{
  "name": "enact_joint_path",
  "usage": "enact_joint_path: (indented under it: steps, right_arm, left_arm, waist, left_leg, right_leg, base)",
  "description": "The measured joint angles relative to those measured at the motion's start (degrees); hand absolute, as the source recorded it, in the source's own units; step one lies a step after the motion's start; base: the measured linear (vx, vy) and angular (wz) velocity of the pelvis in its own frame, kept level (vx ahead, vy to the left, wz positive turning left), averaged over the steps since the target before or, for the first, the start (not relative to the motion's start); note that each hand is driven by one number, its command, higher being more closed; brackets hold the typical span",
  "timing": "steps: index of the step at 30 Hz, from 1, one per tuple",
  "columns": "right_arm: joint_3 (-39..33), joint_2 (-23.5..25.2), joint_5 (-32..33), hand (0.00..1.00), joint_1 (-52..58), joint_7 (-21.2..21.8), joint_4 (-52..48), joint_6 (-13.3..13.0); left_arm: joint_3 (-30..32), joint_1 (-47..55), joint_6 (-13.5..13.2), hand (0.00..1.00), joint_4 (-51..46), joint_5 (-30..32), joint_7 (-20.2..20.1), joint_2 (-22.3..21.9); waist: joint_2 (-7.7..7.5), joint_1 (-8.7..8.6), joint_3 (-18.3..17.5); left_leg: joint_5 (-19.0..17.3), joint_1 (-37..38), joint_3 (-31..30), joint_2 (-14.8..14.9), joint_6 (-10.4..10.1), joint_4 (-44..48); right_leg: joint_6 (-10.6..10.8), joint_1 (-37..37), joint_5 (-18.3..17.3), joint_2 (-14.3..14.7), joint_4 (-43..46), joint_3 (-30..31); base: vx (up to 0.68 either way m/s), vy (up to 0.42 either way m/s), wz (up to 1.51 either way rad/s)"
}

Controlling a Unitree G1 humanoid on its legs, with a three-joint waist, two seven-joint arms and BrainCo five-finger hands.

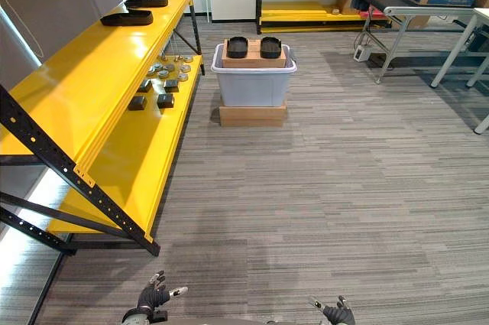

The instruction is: Walk over and take plastic housings, then place them on the shelf

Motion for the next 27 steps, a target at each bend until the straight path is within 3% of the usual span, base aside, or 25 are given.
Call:
enact_joint_path:
  steps: [4, 9, 17, 20, 21, 23, 24, 26, 27]
  right_arm:
    - [0.57, -0.12, -2.7, 0.0, -0.87, 0.73, -0.13, 0.02]
    - [0.43, -0.67, -2.67, 0.0, -1.61, 0.88, -0.16, 0.07]
    - [-2.36, -1.51, -0.4, 0.0, -2.57, 0.75, -2.17, 0.2]
    - [-3.15, -2.13, 1.37, 0.0, -4.78, -0.01, -2.17, 0.22]
    - [-3.21, -2.28, 2.35, 0.0, -6.14, -0.15, -2.17, 0.23]
    - [-3.22, -2.24, 2.98, 0.0, -7.07, -0.16, -2.43, 0.21]
    - [-3.07, -2.1, 3.99, 0.0, -7.83, -0.12, -2.29, 0.3]
    - [-3.03, -2.34, 4.23, 0.0, -7.89, -0.17, -2.31, 0.36]
    - [-2.89, -2.77, 4.36, 0.0, -8.2, -0.21, -2.32, 0.35]
  left_arm:
    - [0.0, 0.07, -0.03, 0.0, -1.75, 0.64, -0.04, 0.62]
    - [0.35, 0.31, -0.05, 0.0, -2.65, 0.57, 0.01, 1.17]
    - [3.07, 0.21, -0.03, 0.0, -3.88, 0.28, 0.23, 1.13]
    - [3.91, 0.12, -0.07, 0.0, -6.39, -0.27, 0.28, 1.14]
    - [4.18, -0.11, -0.06, 0.0, -6.82, -1.38, 0.39, 1.2]
    - [4.01, -0.48, -0.07, 0.0, -7.2, -2.05, 0.43, 1.17]
    - [3.74, -1.68, -0.05, 0.0, -7.36, -2.22, 0.84, 1.71]
    - [3.51, -2.01, -0.09, 0.0, -7.38, -2.48, 1.57, 2.18]
    - [3.43, -2.7, -0.08, 0.0, -7.38, -2.57, 1.64, 2.32]
  waist:
    - [-1.07, -0.05, 1.16]
    - [-0.84, -0.1, 1.54]
    - [-0.34, -0.65, 1.8]
    - [0.35, -0.45, 2.05]
    - [0.7, -0.31, 2.4]
    - [1.3, -0.68, 3.11]
    - [1.46, -1.35, 4.91]
    - [2.19, -1.42, 5.65]
    - [1.82, -1.53, 5.89]
  left_leg:
    - [-0.03, 0.25, 0.05, 0.04, -0.04, -0.03]
    - [-0.69, 0.02, 0.43, 0.04, -0.13, 0.02]
    - [-4.29, -3.8, 2.09, 0.08, 1.54, 3.5]
    - [-7.29, -5.73, 4.3, 0.22, 2.29, 7.08]
    - [-8.81, -6.01, 5.58, 0.15, 2.74, 8.51]
    - [-9.83, -4.42, 6.01, 0.05, 3.12, 8.34]
    - [-10.53, -0.94, 5.7, -0.17, 4.2, 7.58]
    - [-10.7, 1.94, 5.67, -0.02, 4.17, 5.8]
    - [-10.99, 3.25, 5.59, 0.44, 3.66, 5.17]
  right_leg:
    - [0.19, 0.64, -0.13, -0.02, -0.56, -1.04]
    - [0.81, 0.35, -0.61, -0.11, -0.57, -1.08]
    - [1.37, -2.88, -2.25, -0.15, 0.77, -0.51]
    - [2.38, -7.4, -6.55, -0.35, 8.25, 1.24]
    - [4.22, -11.31, -9.35, -0.98, 16.13, 0.52]
    - [6.05, -15.59, -10.59, -2.07, 26.94, -2.0]
    - [5.04, -19.68, -13.46, -4.17, 37.69, -7.13]
    - [3.26, -22.41, -15.31, -5.5, 38.93, -11.33]
    - [3.03, -24.1, -15.4, -5.49, 37.81, -12.9]
  base:
    - [0.04, -0.012, 0.07]
    - [0.01, -0.005, -0.03]
    - [0.04, 0.014, -0.09]
    - [0.13, 0.05, -0.39]
    - [0.12, 0.064, -0.48]
    - [0.17, 0.07, -0.24]
    - [0.23, 0.057, -0.02]
    - [0.27, 0.043, -0.03]
    - [0.33, 0.024, 0.09]
